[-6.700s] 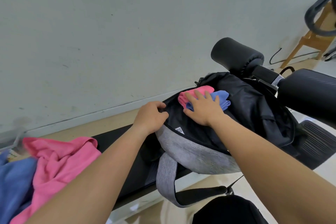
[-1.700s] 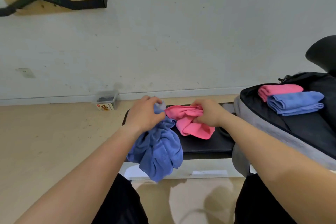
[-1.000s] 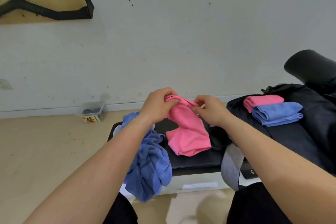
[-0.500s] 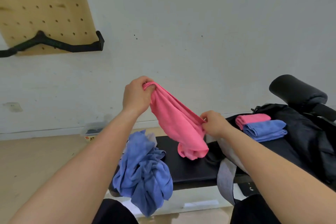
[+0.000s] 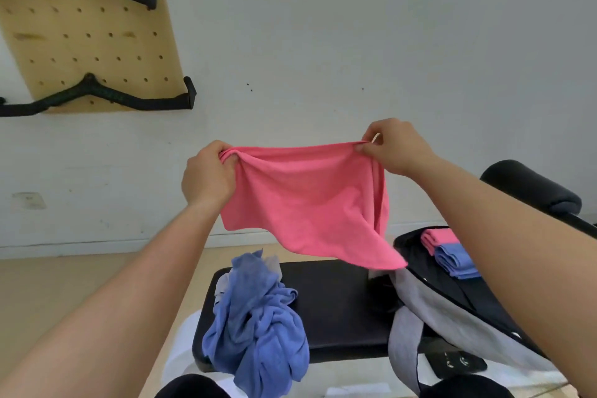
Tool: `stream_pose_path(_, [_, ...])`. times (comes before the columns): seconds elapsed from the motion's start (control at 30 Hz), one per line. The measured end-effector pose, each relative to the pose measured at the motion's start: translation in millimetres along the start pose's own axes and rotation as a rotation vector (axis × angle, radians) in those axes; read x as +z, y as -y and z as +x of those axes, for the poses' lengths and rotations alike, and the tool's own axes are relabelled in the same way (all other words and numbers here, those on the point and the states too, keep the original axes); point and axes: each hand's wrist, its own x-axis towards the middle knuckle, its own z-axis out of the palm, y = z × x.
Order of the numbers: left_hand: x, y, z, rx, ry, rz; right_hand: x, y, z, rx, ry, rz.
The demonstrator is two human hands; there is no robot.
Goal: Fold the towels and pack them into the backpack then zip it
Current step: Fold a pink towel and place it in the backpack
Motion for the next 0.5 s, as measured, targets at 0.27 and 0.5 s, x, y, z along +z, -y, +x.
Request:
stream_pose_path(0.27, [60,4,-90,0.140,0.610,-0.191,93,-3,-44,-0.107,0.378,0.176])
stream_pose_path(0.5, [98,13,-112,0.141,0.720,-0.321,133,-8,-58,-0.110,0.376,0.239])
